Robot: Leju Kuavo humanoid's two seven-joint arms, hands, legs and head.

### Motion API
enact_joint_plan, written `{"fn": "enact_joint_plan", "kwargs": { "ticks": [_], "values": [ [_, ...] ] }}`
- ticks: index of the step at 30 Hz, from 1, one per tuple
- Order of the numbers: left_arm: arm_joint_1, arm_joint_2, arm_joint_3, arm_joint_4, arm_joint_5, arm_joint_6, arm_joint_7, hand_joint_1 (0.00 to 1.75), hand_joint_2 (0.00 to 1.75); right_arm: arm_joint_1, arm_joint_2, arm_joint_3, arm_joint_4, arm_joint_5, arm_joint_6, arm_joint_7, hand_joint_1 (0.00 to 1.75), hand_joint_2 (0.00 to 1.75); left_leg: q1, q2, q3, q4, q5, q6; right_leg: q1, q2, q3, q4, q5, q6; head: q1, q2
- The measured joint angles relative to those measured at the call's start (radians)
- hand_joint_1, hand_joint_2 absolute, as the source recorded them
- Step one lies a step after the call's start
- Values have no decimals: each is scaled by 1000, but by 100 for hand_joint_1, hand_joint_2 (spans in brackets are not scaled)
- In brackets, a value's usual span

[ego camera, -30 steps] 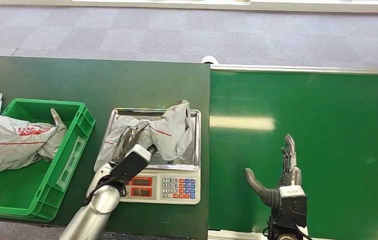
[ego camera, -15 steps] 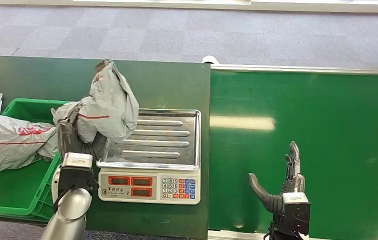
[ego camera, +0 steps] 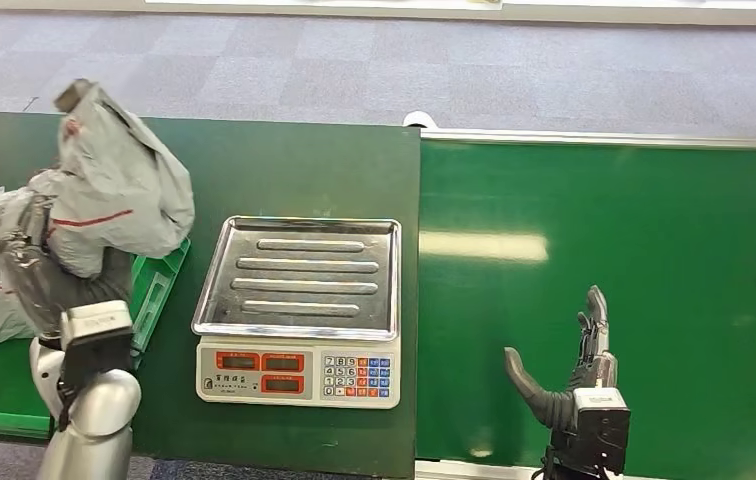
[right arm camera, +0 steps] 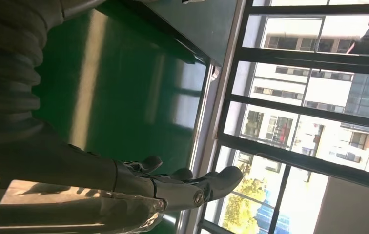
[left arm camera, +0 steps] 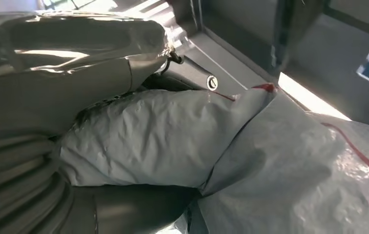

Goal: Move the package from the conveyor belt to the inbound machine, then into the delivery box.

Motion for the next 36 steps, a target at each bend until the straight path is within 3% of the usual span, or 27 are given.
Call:
{"fn": "enact_joint_plan", "kwargs": {
  "ticks": [5, 10, 14, 20, 29, 32, 33, 36],
  "values": [
    [3, 37, 243, 34, 93, 4, -66, 162, 175, 15, -10, -10, 0, -36, 8, -8, 0, 175, 0, 1, 0, 0, 0, 0, 0, 1, -1, 0, 0, 0, 0, 0],
    [-33, 113, 456, 183, 63, 4, -27, 155, 175, 16, -24, -9, 0, -62, -3, -7, 0, 175, 0, 1, 0, 0, 0, 0, 0, 1, -1, 0, 0, 0, 0, 0],
    [-76, 169, 560, 326, 11, 4, 11, 152, 175, 10, -26, 2, 2, -61, -7, -2, 0, 175, 0, 1, 1, 0, 1, -1, 0, 1, 0, 0, 0, -1, 0, 0],
    [-117, 237, 605, 485, 15, 4, 41, 151, 175, 2, -29, 13, 2, -61, -3, 3, 0, 175, 0, 0, 0, 0, 1, -1, 0, 1, 0, 0, 0, -1, 0, 0],
    [-151, 297, 617, 639, 12, 4, 59, 131, 175, -5, -33, 22, 5, -61, 6, 4, 0, 175, 0, 0, 0, 0, 1, -1, 0, 1, -1, 0, 0, -1, 0, 0],
    [-167, 323, 618, 721, 10, -2, 53, 115, 175, -5, -35, 24, 8, -61, 6, 4, 0, 175, 1, 0, 0, 0, 1, -1, 1, 1, -1, 0, 0, -1, 0, 0],
    [-172, 330, 617, 747, 9, -10, 53, 117, 175, -6, -36, 24, 8, -61, 6, 4, 0, 175, 1, 0, 0, 0, 1, -1, 1, 1, -1, 0, 0, -1, 0, 0],
    [-190, 346, 603, 815, -2, -45, 67, 156, 175, -6, -36, 26, 9, -62, 8, 6, 0, 175, 1, 0, 0, 0, 1, -1, 1, 1, -1, 0, 0, -1, 0, 0]
  ]
}}
